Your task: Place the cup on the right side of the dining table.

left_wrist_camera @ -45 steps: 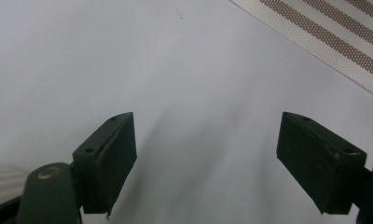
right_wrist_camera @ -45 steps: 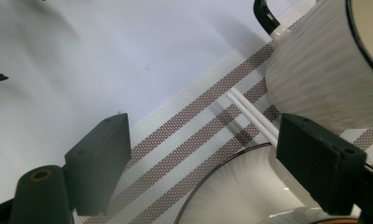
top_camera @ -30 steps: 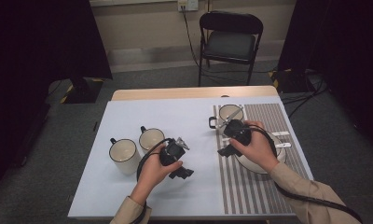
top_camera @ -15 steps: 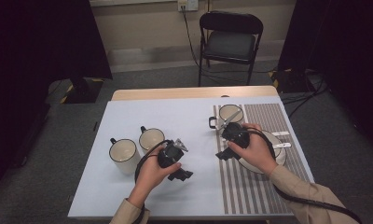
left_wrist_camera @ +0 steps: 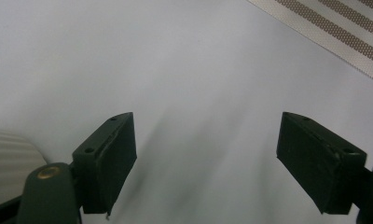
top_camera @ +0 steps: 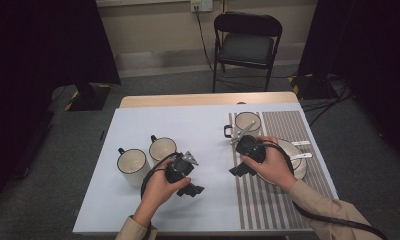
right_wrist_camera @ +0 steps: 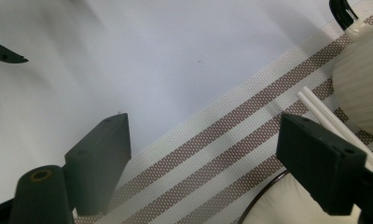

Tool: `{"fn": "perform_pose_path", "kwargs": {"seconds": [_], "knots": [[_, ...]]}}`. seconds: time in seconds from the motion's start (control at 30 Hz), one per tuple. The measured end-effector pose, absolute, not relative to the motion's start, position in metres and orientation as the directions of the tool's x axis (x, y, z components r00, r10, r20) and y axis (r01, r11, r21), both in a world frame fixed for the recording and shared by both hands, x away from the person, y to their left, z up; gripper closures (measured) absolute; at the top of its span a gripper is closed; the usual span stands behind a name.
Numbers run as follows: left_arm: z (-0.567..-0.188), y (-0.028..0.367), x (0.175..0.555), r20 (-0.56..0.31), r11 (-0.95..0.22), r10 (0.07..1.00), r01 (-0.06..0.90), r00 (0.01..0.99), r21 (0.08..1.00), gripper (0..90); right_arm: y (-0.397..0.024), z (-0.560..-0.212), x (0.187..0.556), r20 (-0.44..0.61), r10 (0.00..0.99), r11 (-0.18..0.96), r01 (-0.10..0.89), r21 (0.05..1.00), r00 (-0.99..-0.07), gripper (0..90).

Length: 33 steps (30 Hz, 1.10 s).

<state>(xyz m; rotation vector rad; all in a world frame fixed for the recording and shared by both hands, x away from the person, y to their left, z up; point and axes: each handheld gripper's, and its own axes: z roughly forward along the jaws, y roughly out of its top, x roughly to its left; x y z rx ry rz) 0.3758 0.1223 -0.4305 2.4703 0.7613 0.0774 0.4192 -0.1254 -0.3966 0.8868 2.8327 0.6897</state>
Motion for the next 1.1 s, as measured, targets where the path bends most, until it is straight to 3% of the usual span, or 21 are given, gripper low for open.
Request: {"fn": "perform_pose_path", "kwargs": {"seconds": [1.1], "knots": [[-0.439, 0.139, 0.355, -0.102, -0.695, 0.510, 0.478, 0.854, 0.537, 18.9, -0.121, -0.406, 0.403, 0.079, 0.521, 0.740, 0.496, 0.454, -0.850, 17.0]]}}
